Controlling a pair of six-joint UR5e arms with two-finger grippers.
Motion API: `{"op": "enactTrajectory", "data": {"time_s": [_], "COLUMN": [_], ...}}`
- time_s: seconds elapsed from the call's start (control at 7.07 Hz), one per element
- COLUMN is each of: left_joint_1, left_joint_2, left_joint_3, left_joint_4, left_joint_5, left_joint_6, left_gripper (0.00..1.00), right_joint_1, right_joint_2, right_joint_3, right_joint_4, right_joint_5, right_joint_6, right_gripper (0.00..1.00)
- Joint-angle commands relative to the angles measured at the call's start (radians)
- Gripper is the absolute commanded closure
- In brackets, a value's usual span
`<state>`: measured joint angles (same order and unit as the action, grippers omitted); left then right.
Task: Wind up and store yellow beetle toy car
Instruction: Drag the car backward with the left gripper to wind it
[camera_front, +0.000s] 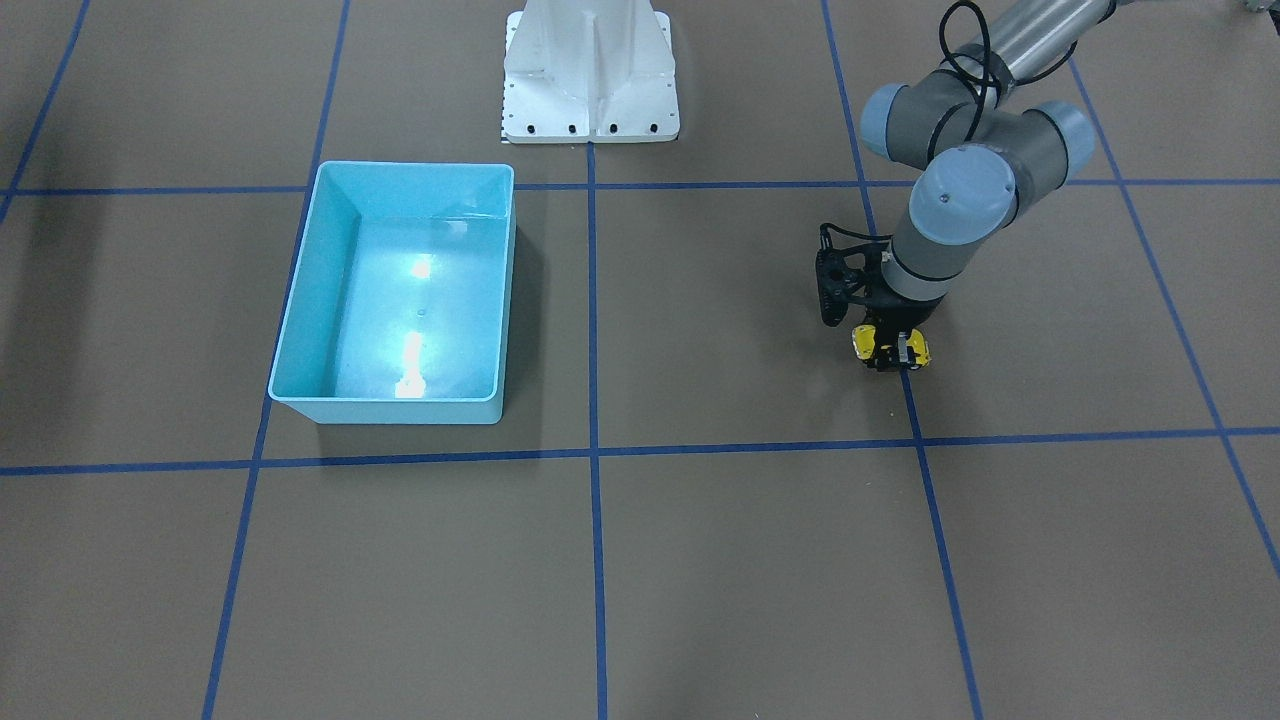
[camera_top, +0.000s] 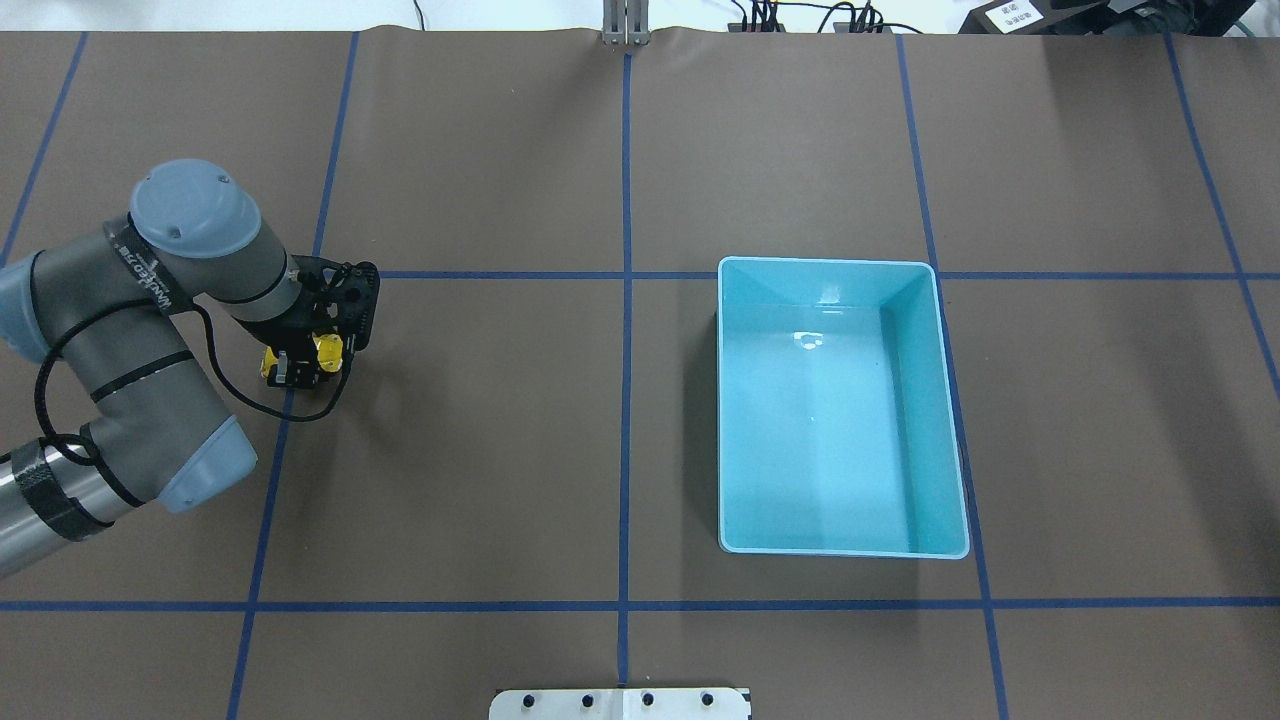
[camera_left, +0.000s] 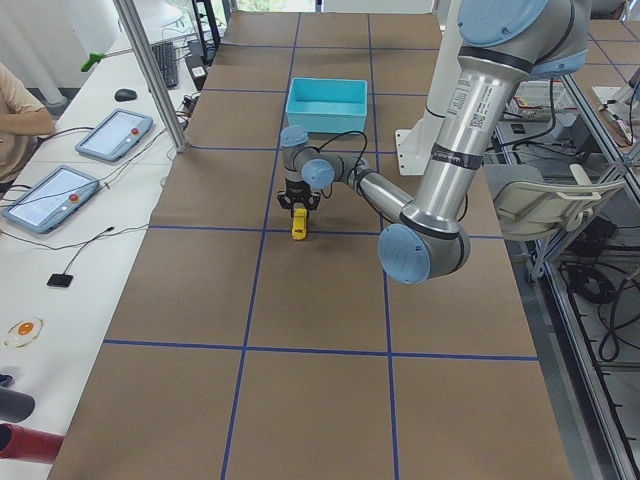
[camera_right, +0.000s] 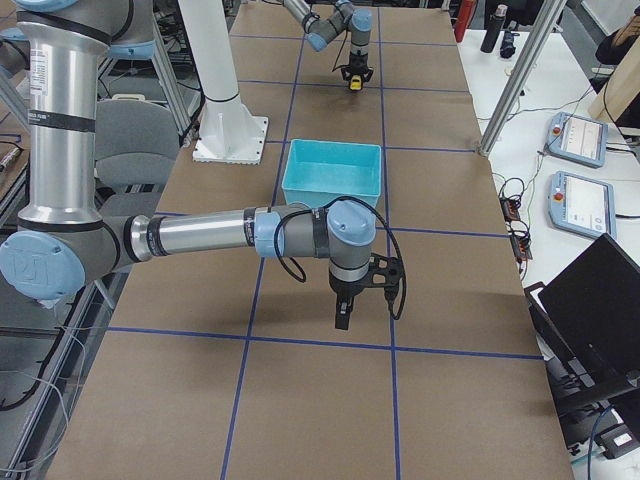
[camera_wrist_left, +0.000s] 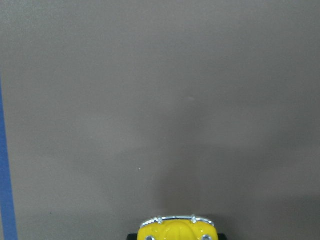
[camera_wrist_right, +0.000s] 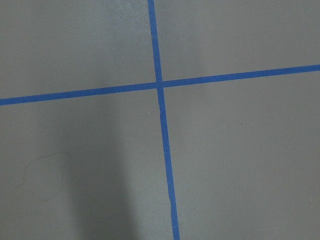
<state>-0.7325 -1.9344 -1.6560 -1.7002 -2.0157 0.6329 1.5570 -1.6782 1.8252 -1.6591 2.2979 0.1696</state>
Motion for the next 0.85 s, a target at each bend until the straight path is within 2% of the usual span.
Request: {"op": "enactTrajectory", "data": {"time_s": [0.0, 0.71], "left_joint_1": [-0.001, -0.002], "left_joint_2": [0.014, 0.072], "left_joint_3": [-0.001, -0.004], "left_joint_4": [-0.018, -0.087], "left_joint_5": [0.000, -0.002], "left_joint_6": [0.001, 0.007], "left_gripper": [1.00, 1.00], "right_joint_1": [0.000, 0.000], "right_joint_2": [0.006, 0.018], "right_joint_3": [-0.013, -0.034], "right_joint_4": [0.001, 0.002], "right_joint_5": [-0.003, 0.000], "right_joint_6": [0.001, -0.002], "right_gripper": [0.00, 0.00]}}
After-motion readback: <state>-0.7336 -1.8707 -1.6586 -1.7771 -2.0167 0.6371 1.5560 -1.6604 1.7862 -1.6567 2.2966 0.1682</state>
